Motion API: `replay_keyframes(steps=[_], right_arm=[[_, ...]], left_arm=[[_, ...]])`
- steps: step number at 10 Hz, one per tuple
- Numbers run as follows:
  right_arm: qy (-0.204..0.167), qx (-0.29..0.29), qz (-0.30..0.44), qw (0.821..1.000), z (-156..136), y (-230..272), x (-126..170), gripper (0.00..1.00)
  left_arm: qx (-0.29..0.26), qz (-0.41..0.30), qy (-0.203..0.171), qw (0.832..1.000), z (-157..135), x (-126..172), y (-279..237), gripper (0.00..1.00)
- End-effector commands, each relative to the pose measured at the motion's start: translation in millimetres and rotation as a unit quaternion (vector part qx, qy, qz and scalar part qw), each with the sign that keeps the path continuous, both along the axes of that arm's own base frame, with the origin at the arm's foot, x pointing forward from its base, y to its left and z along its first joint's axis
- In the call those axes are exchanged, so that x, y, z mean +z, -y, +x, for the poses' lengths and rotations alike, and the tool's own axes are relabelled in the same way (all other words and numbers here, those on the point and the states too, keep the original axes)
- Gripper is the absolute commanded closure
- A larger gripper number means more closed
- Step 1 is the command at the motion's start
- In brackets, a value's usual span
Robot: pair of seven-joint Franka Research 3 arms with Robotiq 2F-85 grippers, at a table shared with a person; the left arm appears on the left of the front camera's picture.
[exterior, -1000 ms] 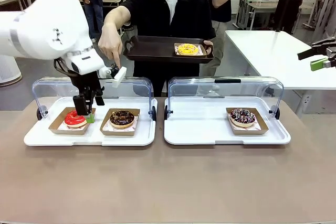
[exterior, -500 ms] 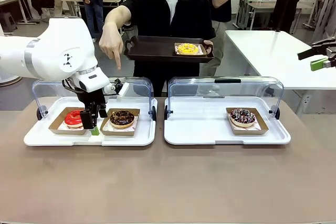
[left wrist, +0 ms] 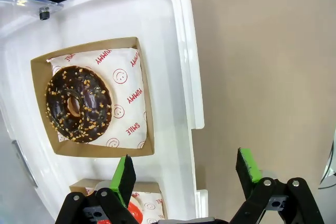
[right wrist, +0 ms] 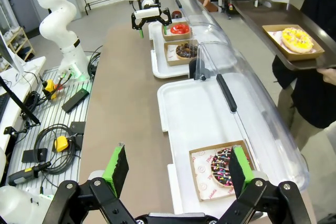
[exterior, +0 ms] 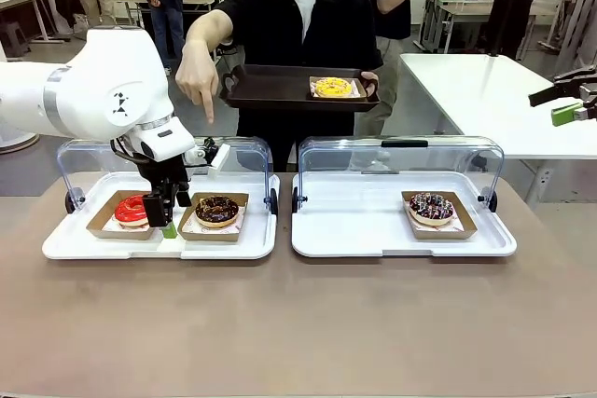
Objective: Provide the desired donut to the person.
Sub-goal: Pick up and lift the Paper togo box containing the Donut pointed at by the person.
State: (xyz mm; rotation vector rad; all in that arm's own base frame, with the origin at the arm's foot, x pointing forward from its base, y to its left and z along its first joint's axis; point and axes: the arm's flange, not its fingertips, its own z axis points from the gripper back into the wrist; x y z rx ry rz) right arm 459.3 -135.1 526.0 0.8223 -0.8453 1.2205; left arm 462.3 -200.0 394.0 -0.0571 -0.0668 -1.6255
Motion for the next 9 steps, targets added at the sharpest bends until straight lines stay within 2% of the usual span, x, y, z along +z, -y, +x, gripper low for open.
replay_keyframes(steps=[1,3,8,9], right_arm=[[0.000,0.000,0.001,1.000,-0.2,-0.9,-0.7,0.00],[0.000,0.000,0.001,1.000,-0.2,-0.9,-0.7,0.00],[0.000,0.000,0.001,1.000,-0.2,-0.9,-0.7,0.00],[0.000,0.000,0.001,1.000,-0.2,-0.9,-0.7,0.00]], left_arm=[[-0.001,0.001,-0.003,1.000,0.0,2.7,-0.2,0.00],[0.000,0.000,0.000,1.000,0.0,0.0,0.0,0.00],[0.021,-0.012,-0.041,0.999,35.7,-41.6,-7.0,0.00],[0.024,-0.011,-0.038,0.999,40.4,-45.7,-6.2,0.00]])
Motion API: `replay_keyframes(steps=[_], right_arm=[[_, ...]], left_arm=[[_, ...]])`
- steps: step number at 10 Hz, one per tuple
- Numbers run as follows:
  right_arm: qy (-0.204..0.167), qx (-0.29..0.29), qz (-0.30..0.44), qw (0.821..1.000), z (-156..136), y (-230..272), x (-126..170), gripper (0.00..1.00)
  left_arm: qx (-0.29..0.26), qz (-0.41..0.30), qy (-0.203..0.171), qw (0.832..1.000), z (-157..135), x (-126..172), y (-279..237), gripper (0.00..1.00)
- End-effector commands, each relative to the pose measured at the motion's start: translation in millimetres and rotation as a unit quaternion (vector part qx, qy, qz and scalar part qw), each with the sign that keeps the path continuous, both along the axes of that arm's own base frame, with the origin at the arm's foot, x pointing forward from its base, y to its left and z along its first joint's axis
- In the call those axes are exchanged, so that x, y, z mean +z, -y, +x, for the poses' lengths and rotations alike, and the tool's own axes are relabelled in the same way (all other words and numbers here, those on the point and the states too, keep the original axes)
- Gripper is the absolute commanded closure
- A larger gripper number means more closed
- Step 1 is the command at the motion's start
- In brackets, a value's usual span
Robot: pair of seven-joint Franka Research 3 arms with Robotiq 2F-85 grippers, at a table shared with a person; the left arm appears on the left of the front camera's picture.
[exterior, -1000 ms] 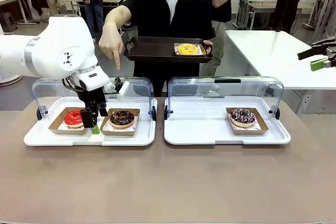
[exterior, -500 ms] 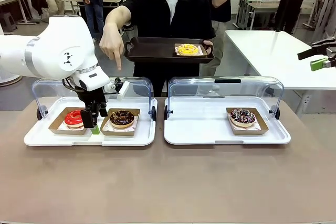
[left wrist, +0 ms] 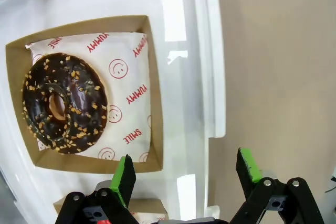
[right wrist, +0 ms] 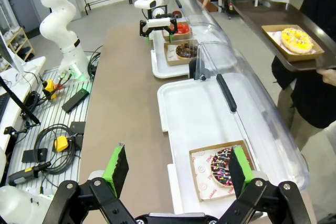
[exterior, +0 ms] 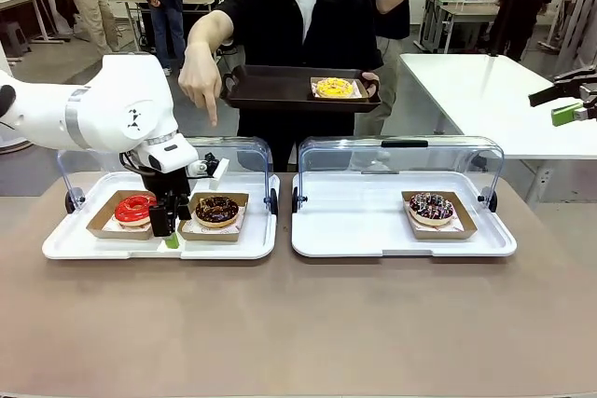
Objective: Provide the desired donut to the person.
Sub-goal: Pick up and lift the Paper togo box containing the Donut pointed at by the person.
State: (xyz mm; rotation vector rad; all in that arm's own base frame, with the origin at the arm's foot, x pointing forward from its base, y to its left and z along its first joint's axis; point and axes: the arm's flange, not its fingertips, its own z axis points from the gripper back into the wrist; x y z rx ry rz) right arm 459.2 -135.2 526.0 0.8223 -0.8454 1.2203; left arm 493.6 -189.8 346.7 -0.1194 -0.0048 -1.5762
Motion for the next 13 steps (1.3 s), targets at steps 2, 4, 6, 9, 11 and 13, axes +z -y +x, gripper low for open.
replay_keyframes(steps=[2,4,6,9,11,13], right_arm=[[0.000,0.000,0.001,1.000,-0.2,-0.9,-0.7,0.00],[0.000,0.000,0.001,1.000,-0.2,-0.9,-0.7,0.00],[0.000,0.000,0.001,1.000,-0.2,-0.9,-0.7,0.00],[0.000,0.000,0.001,1.000,-0.2,-0.9,-0.7,0.00],[0.000,0.000,0.001,1.000,-0.2,-0.9,-0.7,0.00],[0.000,0.000,0.001,1.000,-0.2,-0.9,-0.7,0.00]], left_arm=[[-0.005,-0.010,0.008,1.000,14.2,-2.6,6.3,0.00],[0.005,-0.005,0.010,1.000,17.5,-5.6,5.8,0.00],[0.008,-0.003,0.009,1.000,18.4,-7.3,5.6,0.00],[0.009,0.002,0.006,1.000,18.8,-10.7,4.0,0.00],[0.006,0.002,0.005,1.000,19.9,-15.0,5.9,0.00],[0.008,0.005,0.006,1.000,21.5,-18.1,6.5,0.04]])
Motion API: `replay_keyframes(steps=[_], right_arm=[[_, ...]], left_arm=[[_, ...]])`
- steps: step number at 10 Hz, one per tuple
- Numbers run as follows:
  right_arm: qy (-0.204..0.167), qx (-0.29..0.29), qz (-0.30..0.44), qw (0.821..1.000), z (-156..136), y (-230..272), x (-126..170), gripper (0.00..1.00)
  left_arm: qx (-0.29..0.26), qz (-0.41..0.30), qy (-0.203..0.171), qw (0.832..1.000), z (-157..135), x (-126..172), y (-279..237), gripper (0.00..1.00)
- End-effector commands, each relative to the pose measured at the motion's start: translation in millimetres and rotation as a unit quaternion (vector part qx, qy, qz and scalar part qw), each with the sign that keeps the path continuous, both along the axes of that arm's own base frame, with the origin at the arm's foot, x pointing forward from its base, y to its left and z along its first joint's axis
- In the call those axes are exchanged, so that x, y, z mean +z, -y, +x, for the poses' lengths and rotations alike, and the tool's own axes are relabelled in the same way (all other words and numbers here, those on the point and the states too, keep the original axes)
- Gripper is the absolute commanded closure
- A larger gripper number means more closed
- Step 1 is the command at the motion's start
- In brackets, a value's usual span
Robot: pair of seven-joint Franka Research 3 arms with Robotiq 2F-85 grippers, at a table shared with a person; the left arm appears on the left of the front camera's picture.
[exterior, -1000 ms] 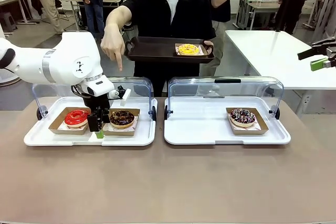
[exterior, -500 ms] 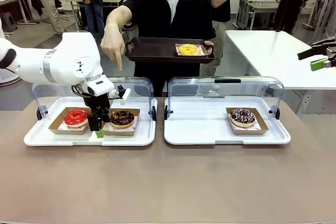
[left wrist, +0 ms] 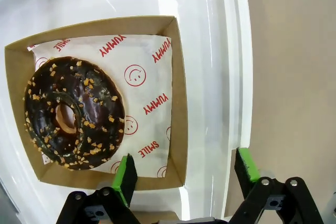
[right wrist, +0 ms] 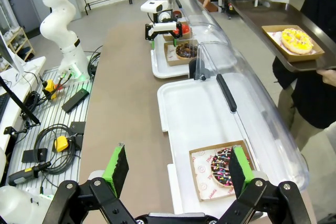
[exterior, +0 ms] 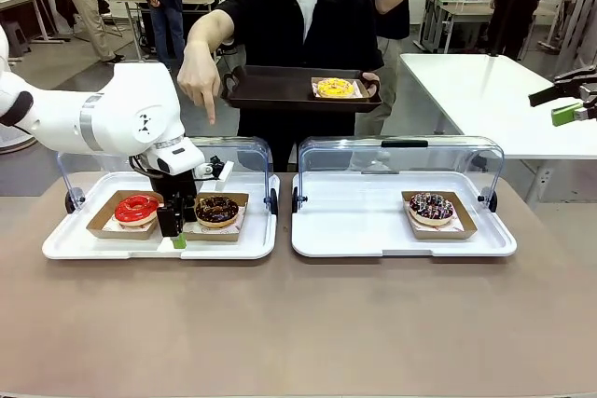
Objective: Provide the desired donut to the person.
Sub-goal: Pick up and lift the Paper togo box containing the Donut pointed at by the person.
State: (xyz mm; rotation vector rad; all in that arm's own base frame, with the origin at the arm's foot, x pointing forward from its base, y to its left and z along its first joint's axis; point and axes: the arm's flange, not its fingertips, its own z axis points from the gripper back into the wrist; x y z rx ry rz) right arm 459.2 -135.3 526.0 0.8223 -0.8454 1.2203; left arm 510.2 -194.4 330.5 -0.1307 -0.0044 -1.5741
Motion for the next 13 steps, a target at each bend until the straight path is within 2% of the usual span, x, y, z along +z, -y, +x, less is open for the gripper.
replay_keyframes(steps=[1,2,3,4,5,6,7,8,9,10,11,12,13], right_arm=[[0.000,0.000,0.001,1.000,-0.2,-1.0,-0.6,0.00],[0.000,0.000,0.001,1.000,-0.2,-1.0,-0.6,0.00],[0.000,0.000,0.001,1.000,-0.2,-1.0,-0.6,0.00],[0.000,0.000,0.001,1.000,-0.2,-1.0,-0.6,0.00],[0.000,0.000,0.001,1.000,-0.2,-1.0,-0.6,0.00],[0.000,0.000,0.001,1.000,-0.2,-1.0,-0.6,0.00],[0.000,0.000,0.001,1.000,-0.2,-1.0,-0.6,0.00],[0.000,0.000,0.001,1.000,-0.2,-1.0,-0.6,0.00],[0.000,0.000,0.001,1.000,-0.2,-1.0,-0.6,0.00],[0.000,0.000,0.001,1.000,-0.2,-1.0,-0.6,0.00],[0.000,0.000,0.001,1.000,-0.2,-1.0,-0.6,0.00],[0.000,0.000,0.001,1.000,-0.2,-1.0,-0.6,0.00],[0.000,0.000,0.001,1.000,-0.2,-1.0,-0.6,0.00]], left_arm=[[0.008,0.007,0.012,1.000,5.5,-2.7,1.1,0.13],[0.010,0.007,0.013,1.000,5.7,-2.6,1.2,0.18],[0.010,0.007,0.013,1.000,5.7,-2.2,1.1,0.30],[0.011,0.006,0.013,1.000,5.5,-1.8,0.7,0.37],[0.011,0.007,0.014,1.000,5.5,-1.3,0.0,0.33],[0.013,0.007,0.014,1.000,5.4,-0.1,-0.5,0.55],[0.013,0.007,0.015,1.000,5.2,0.4,-0.8,0.52],[0.013,0.007,0.015,1.000,5.3,0.9,-1.1,0.73],[0.013,0.007,0.014,1.000,5.3,1.4,-2.0,0.70],[0.012,0.007,0.014,1.000,5.3,1.9,-2.3,0.91],[0.012,0.007,0.013,1.000,5.5,2.0,-2.4,0.88],[0.011,0.006,0.012,1.000,5.5,1.7,-2.6,1.00],[0.011,0.004,0.011,1.000,5.2,1.3,-2.5,1.00]])
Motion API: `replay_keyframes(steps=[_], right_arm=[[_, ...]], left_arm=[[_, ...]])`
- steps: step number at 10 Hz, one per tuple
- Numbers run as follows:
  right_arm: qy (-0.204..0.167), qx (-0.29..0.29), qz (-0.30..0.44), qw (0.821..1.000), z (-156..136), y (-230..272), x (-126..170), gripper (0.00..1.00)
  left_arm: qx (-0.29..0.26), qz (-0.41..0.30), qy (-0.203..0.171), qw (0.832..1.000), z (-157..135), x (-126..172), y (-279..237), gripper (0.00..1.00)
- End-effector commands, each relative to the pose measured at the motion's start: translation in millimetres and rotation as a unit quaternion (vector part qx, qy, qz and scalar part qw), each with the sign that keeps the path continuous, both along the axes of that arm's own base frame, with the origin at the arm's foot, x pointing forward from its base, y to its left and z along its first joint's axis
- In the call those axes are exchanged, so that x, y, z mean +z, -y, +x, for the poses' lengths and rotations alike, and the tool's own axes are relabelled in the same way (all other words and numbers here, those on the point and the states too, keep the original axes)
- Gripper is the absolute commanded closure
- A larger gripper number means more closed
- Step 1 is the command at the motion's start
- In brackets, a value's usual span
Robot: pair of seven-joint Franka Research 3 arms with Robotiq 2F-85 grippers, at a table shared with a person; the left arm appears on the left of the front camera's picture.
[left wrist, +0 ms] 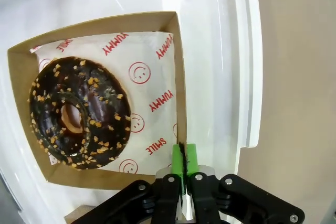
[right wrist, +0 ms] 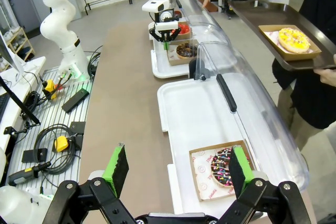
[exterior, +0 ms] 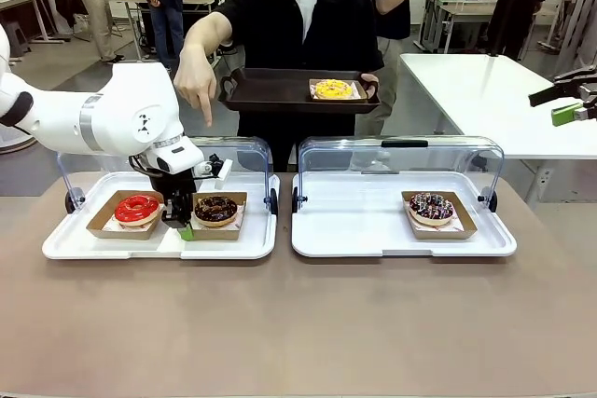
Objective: Provide the desired donut to the person.
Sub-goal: Pick up and lift the Paper togo box containing the Donut pointed at by the person.
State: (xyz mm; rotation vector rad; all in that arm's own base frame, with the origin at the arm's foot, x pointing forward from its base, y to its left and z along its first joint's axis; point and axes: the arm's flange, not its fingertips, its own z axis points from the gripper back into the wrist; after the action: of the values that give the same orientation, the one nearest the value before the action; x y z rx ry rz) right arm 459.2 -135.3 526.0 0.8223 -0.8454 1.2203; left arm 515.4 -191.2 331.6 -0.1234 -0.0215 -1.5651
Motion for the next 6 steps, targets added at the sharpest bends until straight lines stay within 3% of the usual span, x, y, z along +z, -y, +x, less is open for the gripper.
replay_keyframes(steps=[1,6], right_arm=[[0.000,0.000,0.001,1.000,-0.2,-1.0,-0.6,0.00],[0.000,0.000,0.001,1.000,-0.2,-1.0,-0.6,0.00]], left_arm=[[0.006,0.007,0.003,1.000,-0.2,-0.2,0.6,1.00],[-0.012,0.007,0.000,1.000,-5.7,6.2,1.1,1.00]])
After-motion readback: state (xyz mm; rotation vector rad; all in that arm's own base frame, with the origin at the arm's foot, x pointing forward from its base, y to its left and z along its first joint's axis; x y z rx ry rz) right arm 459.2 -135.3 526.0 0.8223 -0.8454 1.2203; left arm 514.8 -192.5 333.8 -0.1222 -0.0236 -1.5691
